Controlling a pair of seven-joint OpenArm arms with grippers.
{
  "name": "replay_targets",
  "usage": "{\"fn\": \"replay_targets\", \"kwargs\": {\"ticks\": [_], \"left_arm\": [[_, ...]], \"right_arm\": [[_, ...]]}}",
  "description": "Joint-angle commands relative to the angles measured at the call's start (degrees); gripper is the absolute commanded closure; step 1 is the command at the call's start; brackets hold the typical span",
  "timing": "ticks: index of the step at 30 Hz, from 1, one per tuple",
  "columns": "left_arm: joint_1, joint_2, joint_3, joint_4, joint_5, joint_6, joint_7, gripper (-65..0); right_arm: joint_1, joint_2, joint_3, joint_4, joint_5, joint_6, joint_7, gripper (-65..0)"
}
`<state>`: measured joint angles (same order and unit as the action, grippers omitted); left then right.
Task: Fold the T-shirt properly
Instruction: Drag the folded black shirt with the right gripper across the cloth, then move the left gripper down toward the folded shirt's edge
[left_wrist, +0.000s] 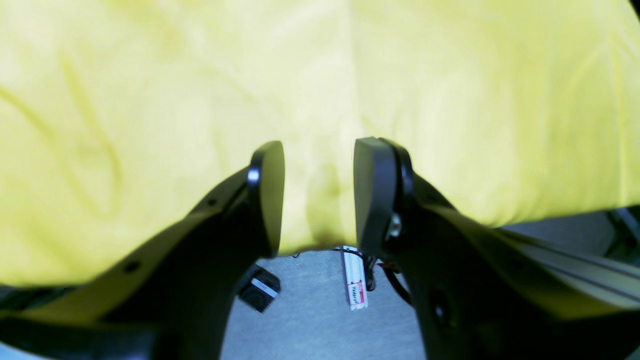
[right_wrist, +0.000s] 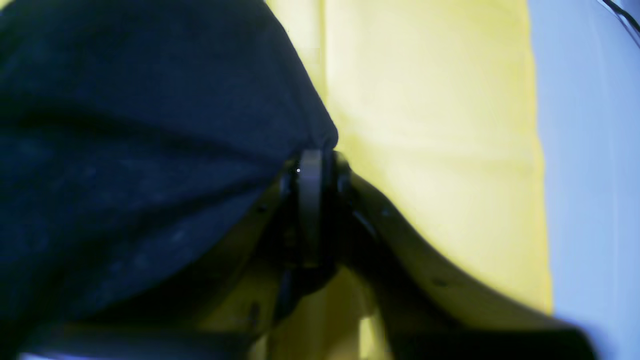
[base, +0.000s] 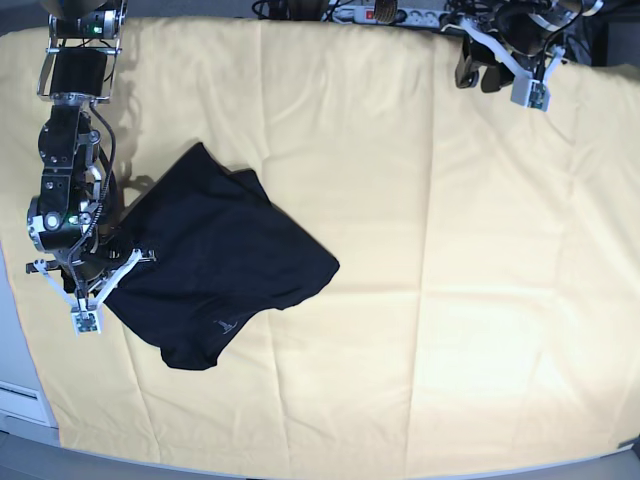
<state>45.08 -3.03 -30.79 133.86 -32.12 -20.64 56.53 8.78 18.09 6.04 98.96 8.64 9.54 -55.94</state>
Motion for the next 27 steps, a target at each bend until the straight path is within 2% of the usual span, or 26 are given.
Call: {"fn": "replay_targets", "kwargs": {"ticks": [1, 3, 6, 10, 11, 12, 14, 18, 22, 27], "left_arm": [[0.3, -0.2, -0.1, 1.1, -1.8, -1.0, -1.2, -24.4], [-0.3, -0.2, -0.1, 1.1, -2.9, -1.7, -1.2, -24.4], [-1.7, -0.5, -0.1, 1.1, -5.6, -4.1, -1.3, -24.4], [-4.3, -3.5, 0.0, 1.1, -14.1, -12.4, -1.3, -24.4], [-5.4, -4.2, 0.0, 1.1, -16.2, -13.4, -1.6, -24.4], [-6.6, -4.9, 0.0, 1.1, -18.0, -13.2, -2.6, -24.4], [-9.3, -4.7, 0.0, 1.1, -19.9, -8.2, -5.9, -24.4], [-15.0, -2.5, 0.6, 1.1, -15.0, -0.1, -7.1, -24.4], [-17.6, -0.2, 7.2, 1.1, -11.4, 1.5, -8.9, -24.4], [-20.1, 2.3, 18.8, 0.1, -1.6, 2.1, -12.1, -24.4]], "right_arm": [[1.4, 0.8, 1.3, 0.9, 0.6, 0.6, 1.2, -20.4], [1.4, 1.0, 3.0, 0.9, 2.1, 2.1, 1.1, -30.1], [1.4, 1.9, 6.0, 0.9, 7.2, 3.7, 0.3, -30.9], [1.3, 2.1, 10.2, 0.9, 15.0, 7.6, 0.3, -30.9], [1.2, 2.1, 10.9, 0.9, 17.1, 8.6, 0.3, -30.9], [1.2, 2.1, 11.3, 0.9, 19.1, 9.5, -0.1, -30.9], [1.2, 2.1, 11.2, 0.9, 23.3, 12.6, -0.9, -30.9], [1.2, 2.1, 11.1, 0.9, 30.2, 17.2, -2.9, -30.9], [1.2, 2.1, 11.1, 0.9, 36.3, 21.9, -4.8, -30.9], [1.2, 2.7, 11.1, 0.9, 36.3, 22.6, -4.8, -30.9]]}}
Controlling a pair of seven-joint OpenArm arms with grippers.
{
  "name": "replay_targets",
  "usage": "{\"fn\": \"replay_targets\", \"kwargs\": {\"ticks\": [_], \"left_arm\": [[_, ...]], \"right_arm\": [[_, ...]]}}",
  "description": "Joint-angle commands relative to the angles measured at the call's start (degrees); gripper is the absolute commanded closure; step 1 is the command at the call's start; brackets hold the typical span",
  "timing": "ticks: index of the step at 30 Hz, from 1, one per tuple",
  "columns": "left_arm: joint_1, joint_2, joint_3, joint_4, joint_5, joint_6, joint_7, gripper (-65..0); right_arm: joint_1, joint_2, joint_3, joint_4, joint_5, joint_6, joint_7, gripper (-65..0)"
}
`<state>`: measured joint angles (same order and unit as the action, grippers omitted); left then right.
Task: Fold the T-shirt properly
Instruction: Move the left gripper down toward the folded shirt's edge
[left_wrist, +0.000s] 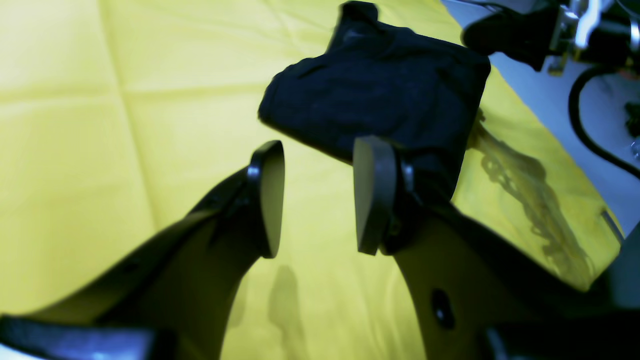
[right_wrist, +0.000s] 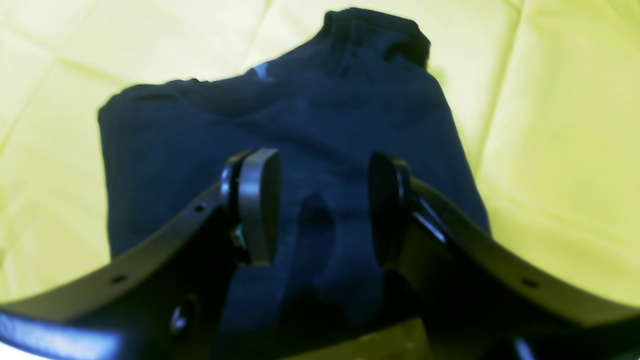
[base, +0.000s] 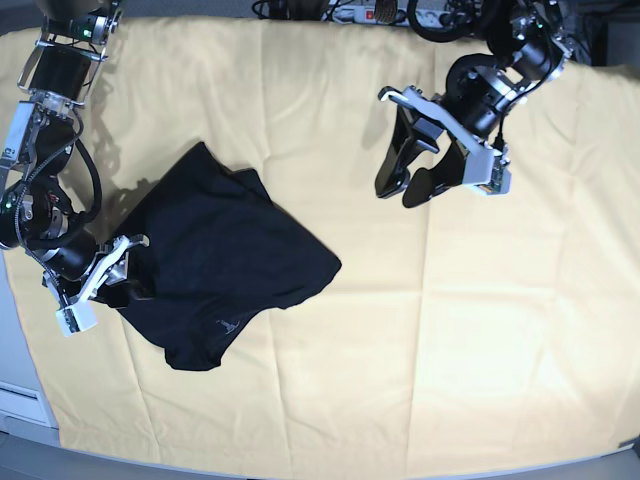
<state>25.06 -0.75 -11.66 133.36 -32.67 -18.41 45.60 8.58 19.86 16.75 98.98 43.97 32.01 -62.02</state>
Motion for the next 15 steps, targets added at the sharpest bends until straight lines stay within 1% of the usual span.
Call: {"fn": "replay_targets", "kwargs": {"ticks": [1, 4, 7, 9, 12, 14, 15], "left_arm": [[-0.8, 0.2, 1.5, -0.1, 1.2, -0.2, -2.2, -24.4], [-3.6, 1.0, 5.0, -3.5, 5.8, -0.1, -4.6, -24.9], [-8.5, 2.6, 6.4, -10.3, 8.9, -0.2, -4.9, -27.5], [-12.5, 2.7, 6.5, -16.9, 9.8, -0.5, -4.9, -28.3], [-18.5, 2.6, 6.4, -25.8, 11.0, -2.5, -3.8, -28.6], [-21.5, 2.7, 6.4, -30.0, 10.6, -2.5, -2.8, -28.6], [-22.7, 2.7, 6.3, -31.6, 9.7, -1.7, -2.6, -28.6]], "right_arm": [[1.4, 1.3, 0.4, 0.9, 1.0, 0.2, 1.3, -30.9], [1.4, 2.6, 0.4, 0.9, 1.0, 0.1, 1.3, -30.9], [1.4, 4.0, 0.4, 0.9, 1.0, 0.0, 1.3, -30.9], [1.4, 4.8, 0.4, 0.9, 1.1, 0.0, 1.3, -30.9], [1.4, 5.6, 0.4, 0.9, 1.0, 0.0, 1.3, -30.9], [1.4, 5.7, 0.4, 0.9, 1.0, 0.0, 1.3, -30.9], [1.4, 5.7, 0.4, 0.9, 1.1, 0.0, 1.3, -30.9]]}}
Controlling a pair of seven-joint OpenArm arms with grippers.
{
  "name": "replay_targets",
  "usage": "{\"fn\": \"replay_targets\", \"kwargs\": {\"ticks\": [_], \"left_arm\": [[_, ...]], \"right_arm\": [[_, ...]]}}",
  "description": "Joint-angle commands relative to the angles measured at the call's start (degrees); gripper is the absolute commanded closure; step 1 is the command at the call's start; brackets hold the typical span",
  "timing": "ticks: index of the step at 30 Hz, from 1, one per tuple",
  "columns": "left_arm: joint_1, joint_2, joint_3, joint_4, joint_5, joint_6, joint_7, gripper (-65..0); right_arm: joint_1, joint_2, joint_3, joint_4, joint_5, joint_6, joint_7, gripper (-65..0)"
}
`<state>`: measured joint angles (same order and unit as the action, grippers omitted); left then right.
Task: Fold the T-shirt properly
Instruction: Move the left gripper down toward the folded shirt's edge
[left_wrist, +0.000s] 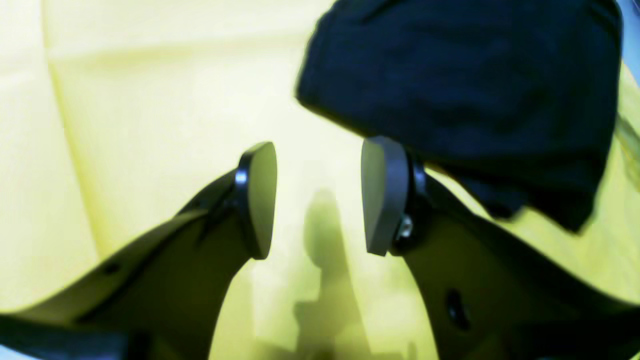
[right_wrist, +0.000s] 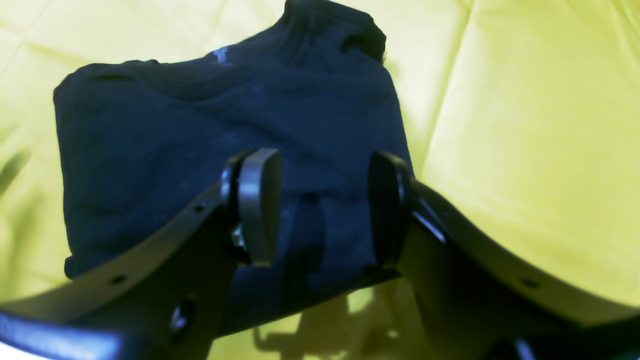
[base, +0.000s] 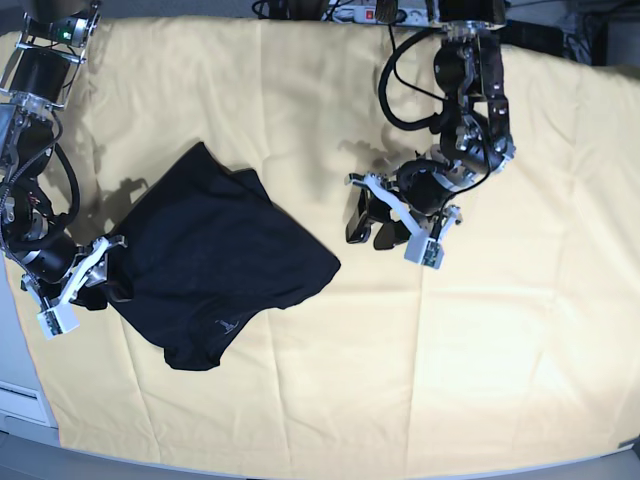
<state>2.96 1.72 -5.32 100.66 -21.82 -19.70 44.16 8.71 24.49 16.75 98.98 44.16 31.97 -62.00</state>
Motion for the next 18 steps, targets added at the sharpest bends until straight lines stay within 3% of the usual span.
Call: {"fn": "replay_targets", "kwargs": {"ticks": [1, 5, 10, 12, 18], "left_arm": [[-1.4, 0.2, -0.2, -0.3, -1.4, 1.1, -1.1, -28.7], [-3.7, 1.6, -1.9, -2.8, -1.1, 6.7, -1.7, -28.6], [-4.2, 7.3, -4.1, -3.6, -1.4, 12.7, -1.2, -28.6], [-4.3, 7.3, -3.0, -3.9, -3.5, 12.8, -1.4, -28.6], [-4.7, 7.3, -0.2, -4.4, -2.1, 11.6, -2.0, -28.6]], "right_arm": [[1.3, 1.1, 0.4, 0.9, 1.0, 0.0, 1.3, -30.9], [1.3, 1.1, 0.4, 0.9, 1.0, 0.0, 1.3, -30.9], [1.3, 1.1, 0.4, 0.9, 1.7, 0.0, 1.3, -30.9], [1.3, 1.0, 0.4, 0.9, 3.5, 0.0, 1.3, -30.9], [1.3, 1.1, 0.4, 0.9, 3.9, 0.0, 1.3, -30.9]]}}
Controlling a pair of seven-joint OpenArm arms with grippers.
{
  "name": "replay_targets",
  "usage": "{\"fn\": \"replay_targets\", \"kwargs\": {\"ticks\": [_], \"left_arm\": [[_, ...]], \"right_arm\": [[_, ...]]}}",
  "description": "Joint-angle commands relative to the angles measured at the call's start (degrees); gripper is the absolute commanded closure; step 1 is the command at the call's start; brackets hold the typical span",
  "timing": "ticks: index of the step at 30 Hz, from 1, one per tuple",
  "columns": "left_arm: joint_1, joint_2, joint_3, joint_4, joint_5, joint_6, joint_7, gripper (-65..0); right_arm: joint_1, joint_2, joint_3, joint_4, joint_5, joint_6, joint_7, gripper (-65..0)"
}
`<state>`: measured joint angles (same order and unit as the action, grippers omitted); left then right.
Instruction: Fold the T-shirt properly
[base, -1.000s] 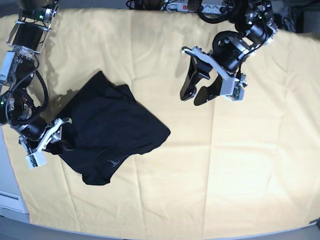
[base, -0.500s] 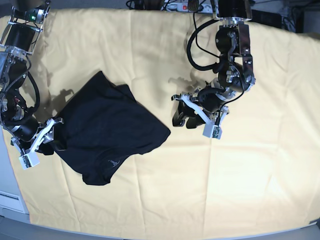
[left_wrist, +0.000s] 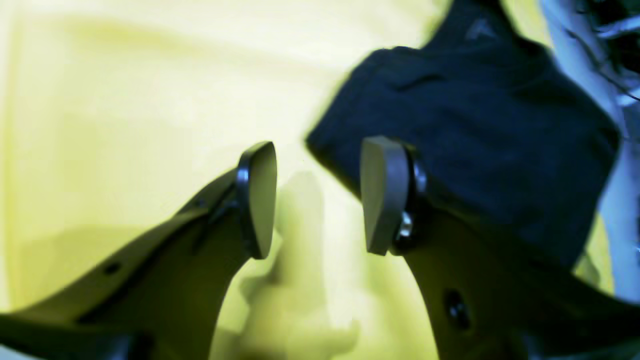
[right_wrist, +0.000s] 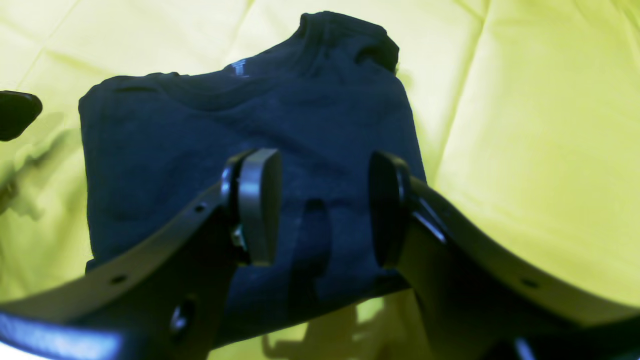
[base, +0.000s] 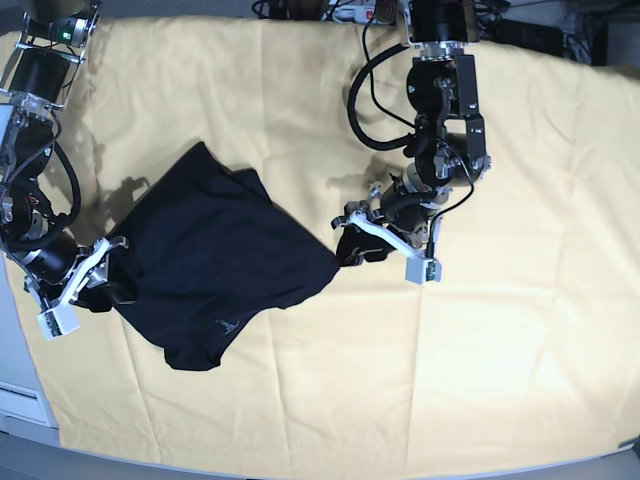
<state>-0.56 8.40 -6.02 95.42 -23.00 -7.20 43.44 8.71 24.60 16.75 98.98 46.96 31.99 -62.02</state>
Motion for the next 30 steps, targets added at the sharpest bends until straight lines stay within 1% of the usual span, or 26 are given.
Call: {"fn": "replay_targets", "kwargs": {"ticks": [1, 5, 6, 8, 11, 13, 14, 17, 20, 23, 24, 25, 28, 29, 30], "left_arm": [[-1.2, 0.6, 1.0, 0.6, -0.2, -0.9, -1.5, -28.6], [-2.1, 0.6, 1.9, -2.0, 0.5, -0.9, -3.2, -28.6], [-2.9, 0.6, 1.9, -3.6, 0.5, -1.6, -3.1, -28.6], [-5.2, 0.6, 1.9, -7.7, 0.5, -4.0, -3.1, -28.6], [-9.2, 0.6, 1.9, -14.2, 0.5, -5.4, -3.1, -28.6], [-11.8, 0.6, 1.9, -17.7, 0.5, -7.0, -3.1, -28.6], [-12.8, 0.6, 1.9, -19.1, 0.2, -7.4, -2.8, -28.6], [-14.8, 0.6, 1.9, -21.4, -1.2, -7.5, -0.8, -28.6], [-15.0, 0.6, 1.9, -21.4, -1.8, -9.2, 1.6, -28.6], [-14.8, 0.6, 1.9, -21.4, -3.7, -10.7, 2.1, -28.5], [-14.8, 0.6, 1.9, -21.4, -4.4, -11.5, 2.3, -27.3], [-14.7, 0.6, 1.9, -21.4, -4.9, -12.0, 2.6, -23.4], [-14.7, 0.6, 1.9, -21.4, -4.9, -12.6, 3.6, -1.6], [-14.7, 0.6, 1.9, -21.4, -4.9, -12.6, 3.6, 0.0], [-14.7, 0.6, 1.9, -21.3, -4.9, -12.6, 3.5, 0.0]], "right_arm": [[1.3, 1.0, 0.4, 0.9, 1.1, 0.0, 1.3, -30.9], [1.3, 0.9, 0.4, 0.9, 1.1, 0.0, 1.3, -30.9], [1.3, 0.9, 0.4, 0.9, 1.1, 0.0, 1.3, -30.9], [1.3, 0.9, 0.4, 0.9, 1.0, 0.0, 1.3, -30.9], [1.3, 1.0, 0.4, 0.9, 1.1, 0.0, 1.3, -30.9], [1.3, 0.9, 0.4, 0.9, 1.1, 0.0, 1.3, -30.9], [1.3, 0.9, 0.4, 0.9, 1.1, 0.0, 1.3, -30.9], [1.3, 1.0, 0.4, 0.9, 1.0, 0.0, 1.3, -30.9], [1.3, 1.0, 0.4, 0.9, 1.1, 0.0, 1.3, -30.9], [1.3, 1.0, 0.4, 0.9, 1.1, 0.0, 1.3, -30.9], [1.3, 0.9, 0.4, 0.9, 1.1, 0.0, 1.3, -30.9], [1.3, 0.9, 0.4, 0.9, 1.1, 0.1, 1.3, -30.9], [1.3, 0.9, 0.4, 0.9, 1.1, 0.2, 1.4, -30.8], [1.3, 0.9, 0.4, 0.9, 1.1, 0.2, 1.7, -30.8], [1.3, 1.0, 0.4, 0.9, 1.1, 0.2, 2.0, -30.2]]}}
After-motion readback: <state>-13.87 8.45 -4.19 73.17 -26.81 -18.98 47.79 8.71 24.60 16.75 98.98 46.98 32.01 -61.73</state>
